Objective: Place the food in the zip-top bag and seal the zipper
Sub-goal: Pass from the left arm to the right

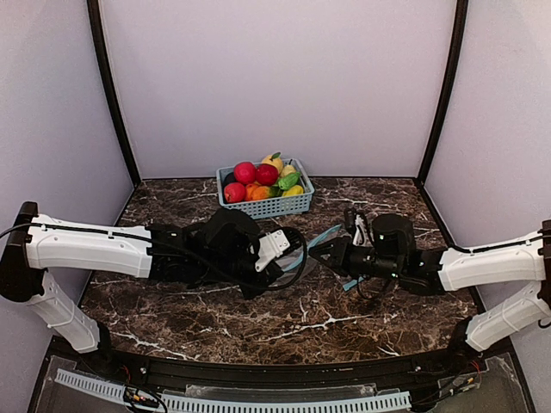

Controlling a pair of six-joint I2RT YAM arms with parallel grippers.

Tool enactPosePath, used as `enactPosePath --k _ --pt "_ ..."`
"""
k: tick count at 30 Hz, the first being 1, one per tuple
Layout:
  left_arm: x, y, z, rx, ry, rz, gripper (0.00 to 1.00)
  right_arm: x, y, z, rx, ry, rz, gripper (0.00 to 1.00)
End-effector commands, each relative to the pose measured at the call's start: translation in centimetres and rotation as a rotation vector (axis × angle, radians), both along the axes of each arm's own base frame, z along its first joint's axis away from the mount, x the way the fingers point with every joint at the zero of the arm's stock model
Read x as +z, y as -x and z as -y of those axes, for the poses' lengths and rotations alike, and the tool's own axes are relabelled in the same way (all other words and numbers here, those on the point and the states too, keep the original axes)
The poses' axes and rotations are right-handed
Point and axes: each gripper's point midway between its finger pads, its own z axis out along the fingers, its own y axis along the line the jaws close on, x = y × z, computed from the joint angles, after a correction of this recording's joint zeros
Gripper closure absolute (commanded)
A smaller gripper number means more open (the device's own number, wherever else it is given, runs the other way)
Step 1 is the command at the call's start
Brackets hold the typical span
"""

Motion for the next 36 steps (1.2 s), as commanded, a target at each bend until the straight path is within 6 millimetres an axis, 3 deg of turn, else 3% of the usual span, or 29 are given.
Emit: enactPosePath --k 1,25,36 --pt "0.4 0.2 0.1 0.001 -0.002 -0.01 0.99 0.5 0.1 -0.7 0.016 -0.026 0.013 0.78" --pt "-0.2 0.6 0.4 -0.03 -0.011 -0.027 0.99 0.8 -0.5 -1.8 0.031 -0.018 0.019 0.81" --pt "-0.1 0.8 0.5 -0.038 -0.007 -0.034 0.99 -0.2 -0.6 -2.1 0.033 0.005 -0.011 0.87"
